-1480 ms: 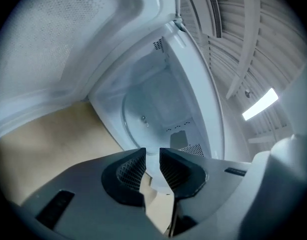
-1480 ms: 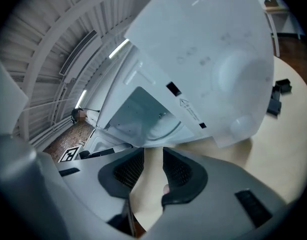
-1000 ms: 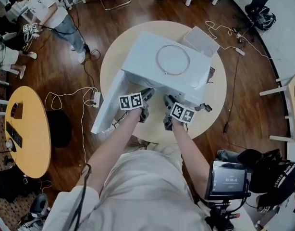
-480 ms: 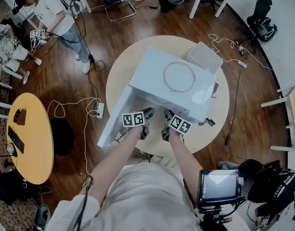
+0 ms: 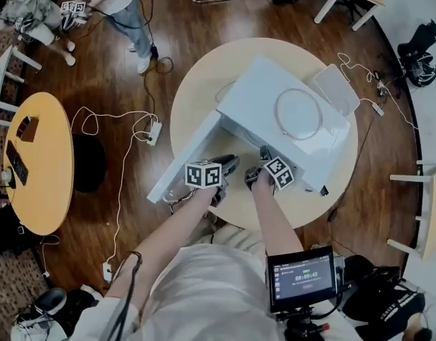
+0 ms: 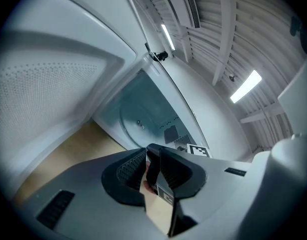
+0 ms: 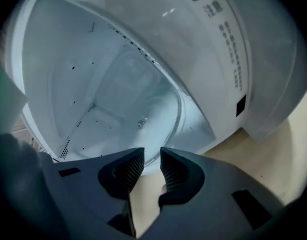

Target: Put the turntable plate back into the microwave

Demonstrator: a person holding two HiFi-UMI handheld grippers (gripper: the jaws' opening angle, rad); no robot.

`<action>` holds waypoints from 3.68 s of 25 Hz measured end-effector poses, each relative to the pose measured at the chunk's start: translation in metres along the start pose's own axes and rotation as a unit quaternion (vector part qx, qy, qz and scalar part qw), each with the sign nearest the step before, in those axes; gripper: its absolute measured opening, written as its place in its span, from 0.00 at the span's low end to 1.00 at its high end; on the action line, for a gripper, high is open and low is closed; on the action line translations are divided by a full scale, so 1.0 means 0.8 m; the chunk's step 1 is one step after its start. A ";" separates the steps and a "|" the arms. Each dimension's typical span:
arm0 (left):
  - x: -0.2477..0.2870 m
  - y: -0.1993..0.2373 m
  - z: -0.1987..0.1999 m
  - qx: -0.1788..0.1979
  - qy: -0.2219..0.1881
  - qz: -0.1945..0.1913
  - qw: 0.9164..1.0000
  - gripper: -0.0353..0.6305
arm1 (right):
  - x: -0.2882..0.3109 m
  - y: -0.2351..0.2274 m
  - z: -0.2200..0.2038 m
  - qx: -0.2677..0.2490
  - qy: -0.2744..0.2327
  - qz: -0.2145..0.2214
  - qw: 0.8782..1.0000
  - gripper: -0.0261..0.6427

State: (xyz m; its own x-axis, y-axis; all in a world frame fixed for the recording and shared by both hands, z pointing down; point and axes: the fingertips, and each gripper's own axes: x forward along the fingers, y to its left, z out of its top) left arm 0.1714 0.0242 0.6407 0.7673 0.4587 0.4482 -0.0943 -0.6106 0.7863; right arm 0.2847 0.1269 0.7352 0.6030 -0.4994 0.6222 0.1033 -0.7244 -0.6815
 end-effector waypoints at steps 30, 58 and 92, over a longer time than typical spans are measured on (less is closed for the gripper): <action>-0.053 0.109 -0.015 -0.099 -0.130 -0.037 0.986 0.16 | 0.029 0.031 -0.012 -0.107 -0.073 -0.068 0.989 0.28; -0.012 0.093 -0.019 -0.089 -0.107 -0.051 0.989 0.16 | 0.046 0.027 -0.028 0.077 -0.045 0.003 0.996 0.04; -0.035 0.063 -0.039 -0.053 -0.071 -0.032 0.996 0.15 | 0.044 0.031 -0.048 0.103 -0.010 -0.006 0.995 0.14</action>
State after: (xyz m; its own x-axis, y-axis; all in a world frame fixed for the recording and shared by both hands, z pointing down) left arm 0.1254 0.0008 0.6812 0.8555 0.3937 0.3364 -0.1026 -0.5079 0.8553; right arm 0.2779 0.0731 0.7549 0.6156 -0.4812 0.6241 0.2696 -0.6156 -0.7405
